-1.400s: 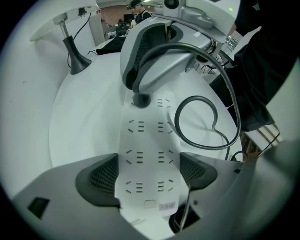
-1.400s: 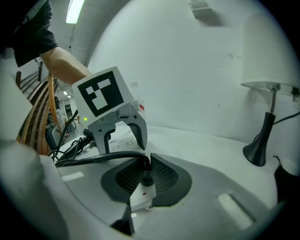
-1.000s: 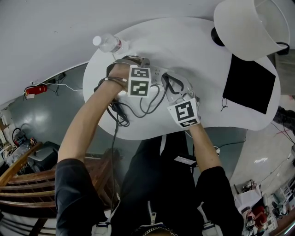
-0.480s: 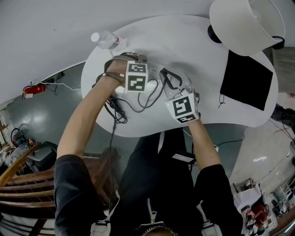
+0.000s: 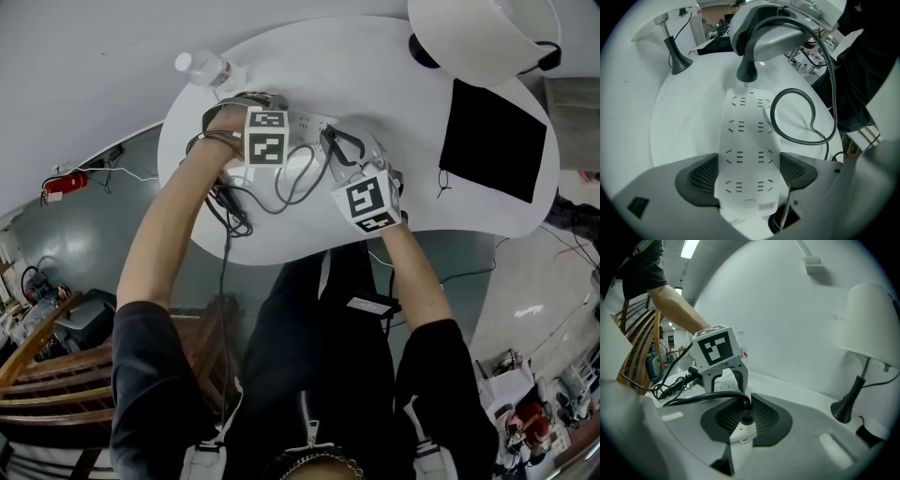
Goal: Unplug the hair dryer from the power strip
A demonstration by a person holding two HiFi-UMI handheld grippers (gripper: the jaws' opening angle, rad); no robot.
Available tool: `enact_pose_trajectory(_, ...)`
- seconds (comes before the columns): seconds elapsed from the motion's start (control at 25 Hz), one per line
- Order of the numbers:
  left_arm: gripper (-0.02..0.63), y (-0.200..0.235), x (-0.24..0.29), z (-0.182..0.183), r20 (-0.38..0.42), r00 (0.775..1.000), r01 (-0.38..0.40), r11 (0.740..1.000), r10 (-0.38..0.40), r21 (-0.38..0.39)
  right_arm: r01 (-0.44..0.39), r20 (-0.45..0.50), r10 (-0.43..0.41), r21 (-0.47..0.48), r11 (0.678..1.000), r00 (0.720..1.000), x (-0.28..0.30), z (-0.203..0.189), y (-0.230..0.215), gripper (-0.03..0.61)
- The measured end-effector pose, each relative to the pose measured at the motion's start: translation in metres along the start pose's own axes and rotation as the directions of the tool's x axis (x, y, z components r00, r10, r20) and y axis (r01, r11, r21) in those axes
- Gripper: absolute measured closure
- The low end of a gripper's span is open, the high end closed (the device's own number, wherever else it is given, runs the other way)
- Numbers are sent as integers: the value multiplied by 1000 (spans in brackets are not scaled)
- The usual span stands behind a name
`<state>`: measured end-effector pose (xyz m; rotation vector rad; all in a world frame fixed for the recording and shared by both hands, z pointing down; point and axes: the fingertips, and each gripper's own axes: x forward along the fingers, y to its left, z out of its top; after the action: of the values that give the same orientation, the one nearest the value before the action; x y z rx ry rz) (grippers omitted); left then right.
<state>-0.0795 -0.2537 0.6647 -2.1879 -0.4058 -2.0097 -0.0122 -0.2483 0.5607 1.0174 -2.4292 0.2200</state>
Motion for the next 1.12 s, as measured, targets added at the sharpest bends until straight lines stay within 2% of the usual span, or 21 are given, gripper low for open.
enact_pose_trajectory(0.32, 225, 0, -4, -1, 9, 999, -42, 999, 42, 13, 18, -14, -18, -40, 999, 1000, -14, -8, 0, 534)
enact_pose_trajectory(0.68, 225, -12, -35, 15, 127, 988, -83, 993, 93, -80, 39, -5, -39, -90, 995, 999, -29, -1, 0, 534)
enact_pose_trajectory(1.04, 230, -25, -66, 19, 239, 951, -163, 973, 198, -161, 57, 1, -58, -129, 990, 998, -46, 15, 3, 534)
enact_pose_trajectory(1.12, 254, -29, -75, 19, 257, 940, -181, 967, 224, -180, 62, 6, -62, -136, 989, 998, -52, 19, 4, 534)
